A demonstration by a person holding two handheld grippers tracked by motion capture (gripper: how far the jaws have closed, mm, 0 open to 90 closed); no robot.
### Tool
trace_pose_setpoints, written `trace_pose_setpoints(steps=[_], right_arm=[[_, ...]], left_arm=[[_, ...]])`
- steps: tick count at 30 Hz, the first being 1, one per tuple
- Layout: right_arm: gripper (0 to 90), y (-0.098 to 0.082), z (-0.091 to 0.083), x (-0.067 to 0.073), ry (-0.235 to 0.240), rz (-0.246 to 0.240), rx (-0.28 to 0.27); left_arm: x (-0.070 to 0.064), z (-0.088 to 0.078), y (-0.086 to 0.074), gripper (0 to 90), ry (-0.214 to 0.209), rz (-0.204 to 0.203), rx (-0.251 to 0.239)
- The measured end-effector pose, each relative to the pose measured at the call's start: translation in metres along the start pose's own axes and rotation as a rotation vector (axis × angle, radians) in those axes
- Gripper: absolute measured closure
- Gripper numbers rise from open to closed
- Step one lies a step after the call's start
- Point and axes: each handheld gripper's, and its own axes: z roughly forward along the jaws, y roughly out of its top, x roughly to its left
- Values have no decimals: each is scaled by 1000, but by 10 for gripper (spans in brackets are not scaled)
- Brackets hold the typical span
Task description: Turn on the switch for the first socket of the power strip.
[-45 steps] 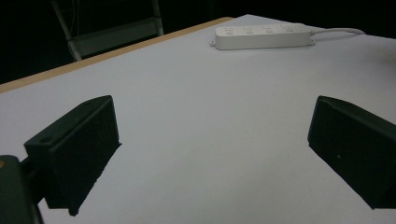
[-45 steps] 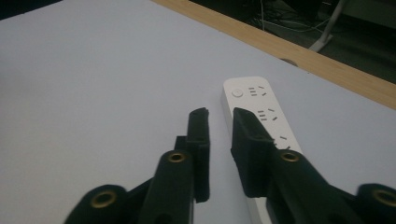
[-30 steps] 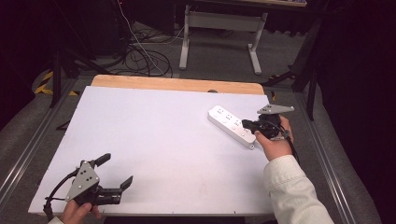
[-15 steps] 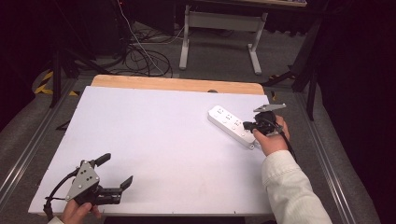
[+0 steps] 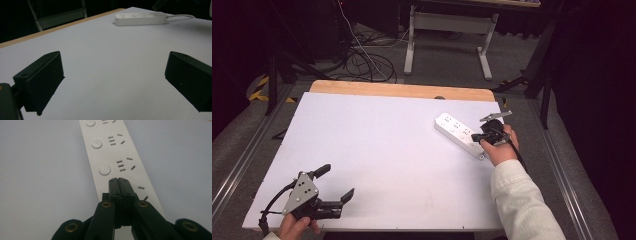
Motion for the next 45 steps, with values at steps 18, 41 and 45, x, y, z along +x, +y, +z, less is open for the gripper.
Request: trace_pose_setpoints(steps=[18,41,45], right_arm=[[900,-2,10,3,-11,-26,64],[900,-6,13,3,-10,-25,50],[900,-6,13,3,-10,-23,46]], left_arm=[[0,0,0,28,3,6,3],[0,0,0,28,0,13,5],[-1,0,0,28,-5,8,6]])
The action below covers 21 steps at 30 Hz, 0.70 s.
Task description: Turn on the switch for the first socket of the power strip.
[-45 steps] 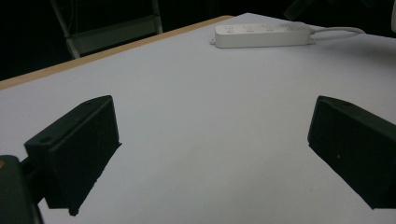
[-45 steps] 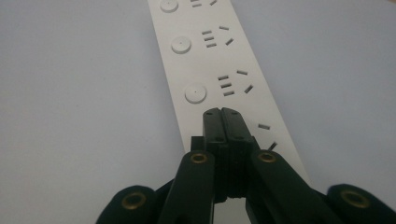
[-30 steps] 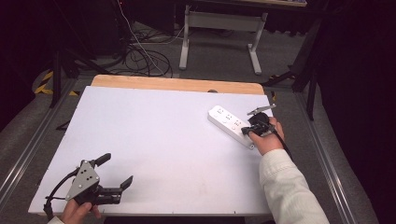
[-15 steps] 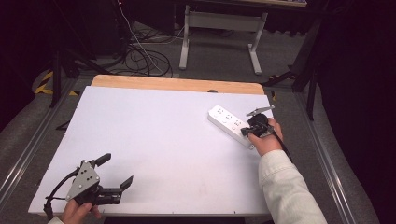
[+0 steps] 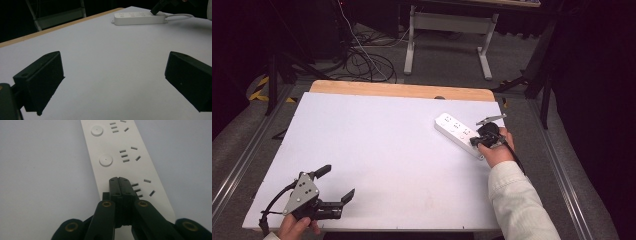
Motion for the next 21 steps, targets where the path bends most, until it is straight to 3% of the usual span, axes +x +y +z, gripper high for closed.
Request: trace_pose_setpoints(steps=[21], right_arm=[[900,0,2,1,-5,12,9]], left_arm=[[0,-1,0,28,-3,1,-1]])
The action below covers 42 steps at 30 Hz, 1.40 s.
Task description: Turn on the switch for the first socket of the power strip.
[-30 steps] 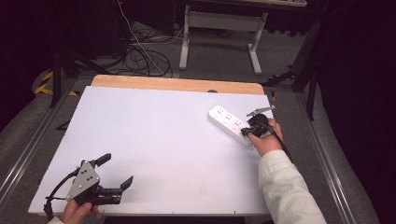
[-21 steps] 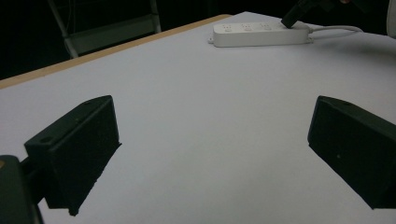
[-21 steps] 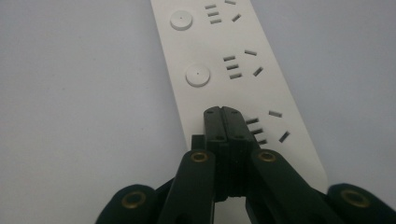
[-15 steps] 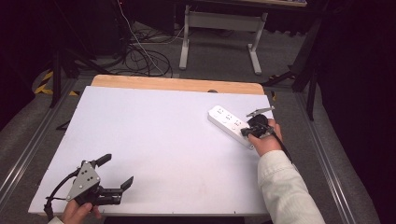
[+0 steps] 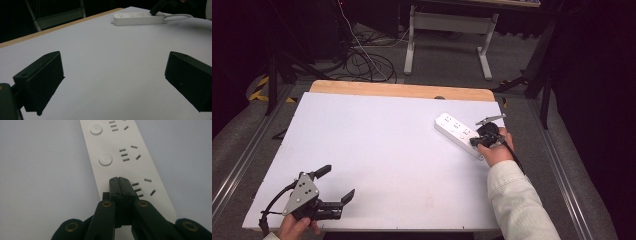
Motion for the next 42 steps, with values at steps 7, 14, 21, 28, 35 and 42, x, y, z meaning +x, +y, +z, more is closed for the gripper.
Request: trace_pose_setpoints(steps=[7,14,21,28,35,42], right_arm=[[900,-1,0,1,-6,0,-8],[900,0,-9,0,0,16,-46],[900,4,-20,4,14,11,-91],[900,7,-41,7,7,6,-146],[900,9,-58,13,16,-12,-198],[900,10,-74,17,21,-24,-232]], left_arm=[[1,0,0,28,1,0,3],[2,1,0,28,-1,0,2],[1,1,0,28,-2,-4,1],[1,2,0,28,-3,-11,4],[1,2,0,28,-2,-6,6],[1,2,0,28,-1,-7,5]])
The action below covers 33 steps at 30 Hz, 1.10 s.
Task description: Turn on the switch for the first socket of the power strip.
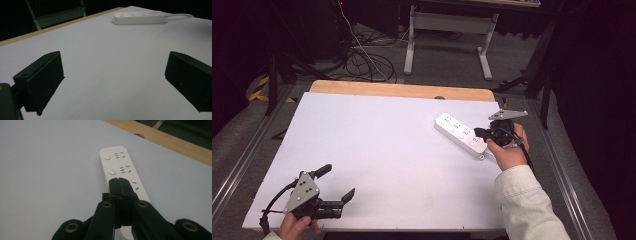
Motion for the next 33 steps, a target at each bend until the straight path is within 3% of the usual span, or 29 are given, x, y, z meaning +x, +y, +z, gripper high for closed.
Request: trace_pose_setpoints(steps=[9,11,12,13,15,17,18,19,20,21,25,33], right_arm=[[900,0,-9,6,13,-5,-36],[812,0,-11,8,21,-8,-54],[812,0,-11,8,21,-8,-54],[744,0,-14,11,25,-10,-81],[722,0,-16,12,29,-17,-89],[606,0,-21,19,48,-38,-122],[606,0,-21,19,48,-38,-122],[499,-2,-26,25,48,-36,-132],[499,-2,-26,25,48,-36,-132],[438,-4,-29,30,54,-41,-125],[341,-10,-37,42,76,-58,-161],[252,-28,-51,60,134,-72,-259]], left_arm=[[0,0,0,28,0,-5,0],[0,0,0,28,0,-5,0],[0,0,0,28,0,-5,0],[-1,0,0,28,0,-4,-1],[-1,0,0,28,0,-4,-1],[-1,0,0,28,-1,-4,-1],[-1,0,0,28,0,-3,-1],[-1,0,0,28,0,-3,-1],[-1,0,0,28,0,-3,-1],[-1,0,0,28,0,-3,-1],[-1,0,0,28,0,-4,-2],[-1,-1,0,28,-1,-6,-1]])
